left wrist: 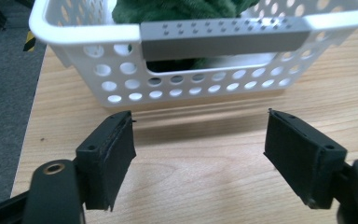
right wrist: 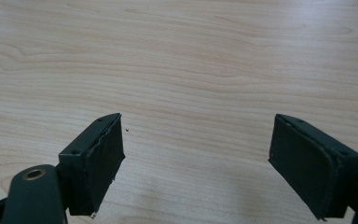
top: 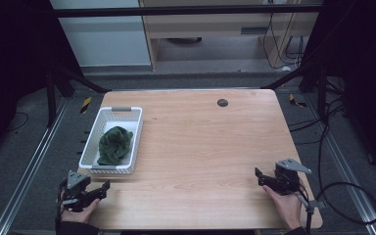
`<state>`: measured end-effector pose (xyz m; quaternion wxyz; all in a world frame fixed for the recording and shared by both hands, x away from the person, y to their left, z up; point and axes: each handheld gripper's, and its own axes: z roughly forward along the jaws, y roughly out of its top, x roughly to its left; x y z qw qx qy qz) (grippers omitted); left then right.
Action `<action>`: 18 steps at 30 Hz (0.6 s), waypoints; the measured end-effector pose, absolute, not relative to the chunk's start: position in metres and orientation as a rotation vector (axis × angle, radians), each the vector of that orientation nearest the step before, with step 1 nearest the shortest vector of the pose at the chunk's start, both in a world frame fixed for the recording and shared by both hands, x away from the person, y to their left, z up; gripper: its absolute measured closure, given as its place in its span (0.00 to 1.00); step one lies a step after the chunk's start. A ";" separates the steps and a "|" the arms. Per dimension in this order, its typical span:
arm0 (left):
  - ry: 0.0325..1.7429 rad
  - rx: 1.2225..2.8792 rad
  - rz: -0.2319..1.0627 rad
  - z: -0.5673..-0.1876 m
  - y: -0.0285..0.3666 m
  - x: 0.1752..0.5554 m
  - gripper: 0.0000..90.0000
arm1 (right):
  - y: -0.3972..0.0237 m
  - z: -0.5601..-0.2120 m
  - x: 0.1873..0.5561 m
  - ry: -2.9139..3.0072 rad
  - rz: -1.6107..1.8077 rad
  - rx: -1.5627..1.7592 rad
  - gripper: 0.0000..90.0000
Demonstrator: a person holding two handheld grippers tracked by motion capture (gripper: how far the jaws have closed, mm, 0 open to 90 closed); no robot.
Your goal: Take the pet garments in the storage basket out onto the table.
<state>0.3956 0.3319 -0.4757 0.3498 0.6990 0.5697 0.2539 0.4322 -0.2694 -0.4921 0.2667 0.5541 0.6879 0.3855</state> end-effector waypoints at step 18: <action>1.416 1.750 0.600 -0.447 0.343 0.392 0.28 | -0.264 -0.492 0.431 1.890 1.042 1.460 0.20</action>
